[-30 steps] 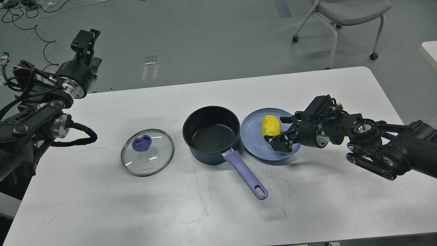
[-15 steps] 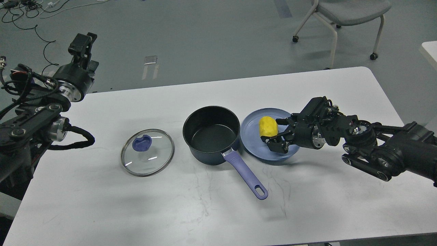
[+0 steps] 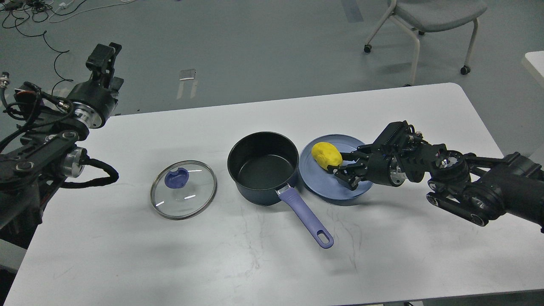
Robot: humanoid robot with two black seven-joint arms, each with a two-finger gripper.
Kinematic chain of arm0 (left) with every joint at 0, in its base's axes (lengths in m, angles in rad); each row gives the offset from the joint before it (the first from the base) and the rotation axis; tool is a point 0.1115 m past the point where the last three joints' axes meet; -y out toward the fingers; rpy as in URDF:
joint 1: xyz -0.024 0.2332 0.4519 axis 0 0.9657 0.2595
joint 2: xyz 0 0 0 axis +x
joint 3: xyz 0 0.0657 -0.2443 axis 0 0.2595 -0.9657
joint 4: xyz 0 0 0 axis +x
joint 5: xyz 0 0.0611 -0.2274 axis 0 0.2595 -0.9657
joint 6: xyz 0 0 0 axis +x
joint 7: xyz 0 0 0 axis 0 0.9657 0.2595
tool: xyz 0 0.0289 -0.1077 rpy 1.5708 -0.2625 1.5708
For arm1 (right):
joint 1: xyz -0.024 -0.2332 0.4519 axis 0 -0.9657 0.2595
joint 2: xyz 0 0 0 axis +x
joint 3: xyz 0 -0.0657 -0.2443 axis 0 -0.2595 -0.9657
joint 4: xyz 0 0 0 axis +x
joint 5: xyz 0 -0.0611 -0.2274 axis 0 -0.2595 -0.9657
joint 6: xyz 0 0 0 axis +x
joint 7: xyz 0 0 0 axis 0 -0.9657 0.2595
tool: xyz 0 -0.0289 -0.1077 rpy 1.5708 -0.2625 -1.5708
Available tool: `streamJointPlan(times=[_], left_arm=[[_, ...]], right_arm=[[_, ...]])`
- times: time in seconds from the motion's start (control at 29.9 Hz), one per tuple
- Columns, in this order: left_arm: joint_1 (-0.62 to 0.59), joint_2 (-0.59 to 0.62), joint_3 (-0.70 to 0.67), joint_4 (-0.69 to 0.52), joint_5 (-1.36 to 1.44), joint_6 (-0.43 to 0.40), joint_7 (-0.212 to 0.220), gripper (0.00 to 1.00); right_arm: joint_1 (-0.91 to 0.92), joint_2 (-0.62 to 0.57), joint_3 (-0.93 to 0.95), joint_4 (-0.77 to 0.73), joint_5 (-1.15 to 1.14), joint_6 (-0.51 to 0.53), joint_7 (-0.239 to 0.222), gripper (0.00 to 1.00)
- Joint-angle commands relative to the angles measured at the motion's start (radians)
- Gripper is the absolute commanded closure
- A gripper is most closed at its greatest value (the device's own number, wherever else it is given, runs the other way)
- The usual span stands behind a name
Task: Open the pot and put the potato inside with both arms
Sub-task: 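Close the right gripper on the potato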
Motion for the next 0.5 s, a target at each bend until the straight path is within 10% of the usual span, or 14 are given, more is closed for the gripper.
streamJointPlan(times=[0.0,0.47], left_arm=[[0.003,0.001,0.001,0.0,0.0,0.0,-0.005,0.02],[0.009,-0.001,0.001,0.0,0.0,0.0,-0.007,0.02]], right_arm=[[-0.003,0.003,0.0,-0.004,0.0,0.002,-0.003,0.51],[-0.001,0.004,0.0,-0.018,0.0,0.003,-0.008,0.51]])
